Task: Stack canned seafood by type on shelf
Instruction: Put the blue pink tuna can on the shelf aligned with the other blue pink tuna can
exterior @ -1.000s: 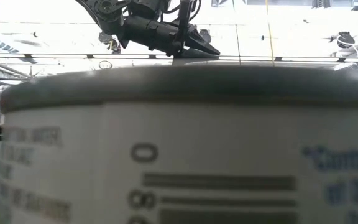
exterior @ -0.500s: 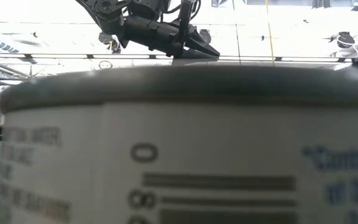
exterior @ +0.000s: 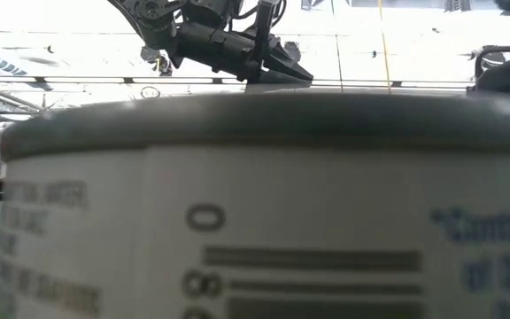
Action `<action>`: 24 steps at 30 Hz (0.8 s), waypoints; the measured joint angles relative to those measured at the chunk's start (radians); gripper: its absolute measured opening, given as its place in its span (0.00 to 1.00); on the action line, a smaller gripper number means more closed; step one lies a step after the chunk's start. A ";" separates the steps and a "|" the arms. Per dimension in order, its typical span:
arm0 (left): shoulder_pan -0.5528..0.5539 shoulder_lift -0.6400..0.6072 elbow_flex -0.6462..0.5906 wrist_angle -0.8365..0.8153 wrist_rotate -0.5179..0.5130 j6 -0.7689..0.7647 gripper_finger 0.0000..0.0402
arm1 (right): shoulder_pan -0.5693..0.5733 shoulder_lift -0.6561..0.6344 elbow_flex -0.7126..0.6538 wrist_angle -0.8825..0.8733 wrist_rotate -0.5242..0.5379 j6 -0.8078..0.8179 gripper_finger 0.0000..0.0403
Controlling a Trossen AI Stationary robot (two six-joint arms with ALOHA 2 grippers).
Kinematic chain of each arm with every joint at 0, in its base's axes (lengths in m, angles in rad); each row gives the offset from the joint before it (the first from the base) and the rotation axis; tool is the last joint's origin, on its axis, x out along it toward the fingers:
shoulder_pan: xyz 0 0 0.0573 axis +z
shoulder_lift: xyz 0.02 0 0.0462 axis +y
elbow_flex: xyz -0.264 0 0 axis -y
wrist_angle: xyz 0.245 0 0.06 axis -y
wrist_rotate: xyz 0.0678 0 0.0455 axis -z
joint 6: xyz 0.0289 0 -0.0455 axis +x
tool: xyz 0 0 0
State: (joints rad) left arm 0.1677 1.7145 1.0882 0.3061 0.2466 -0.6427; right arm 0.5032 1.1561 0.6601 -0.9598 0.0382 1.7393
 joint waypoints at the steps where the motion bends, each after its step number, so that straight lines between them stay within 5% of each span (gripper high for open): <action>1: 0.000 0.000 0.000 0.000 0.000 0.002 0.11 | -0.009 0.000 0.000 0.009 -0.029 -0.016 0.00; 9: 0.000 0.000 0.000 0.000 0.000 0.004 0.11 | -0.018 0.001 -0.001 0.032 -0.268 -0.096 0.00; 17: 0.000 0.000 0.000 -0.001 0.000 0.021 0.11 | -0.019 0.033 -0.113 0.036 -0.259 -0.077 0.00; 24: 0.002 0.000 0.000 -0.005 0.001 0.021 0.11 | -0.051 0.034 -0.124 0.144 -0.121 -0.036 0.00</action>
State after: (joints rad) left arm 0.1696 1.7145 1.0881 0.3016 0.2474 -0.6212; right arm 0.4518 1.1897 0.5365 -0.8154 -0.0828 1.7029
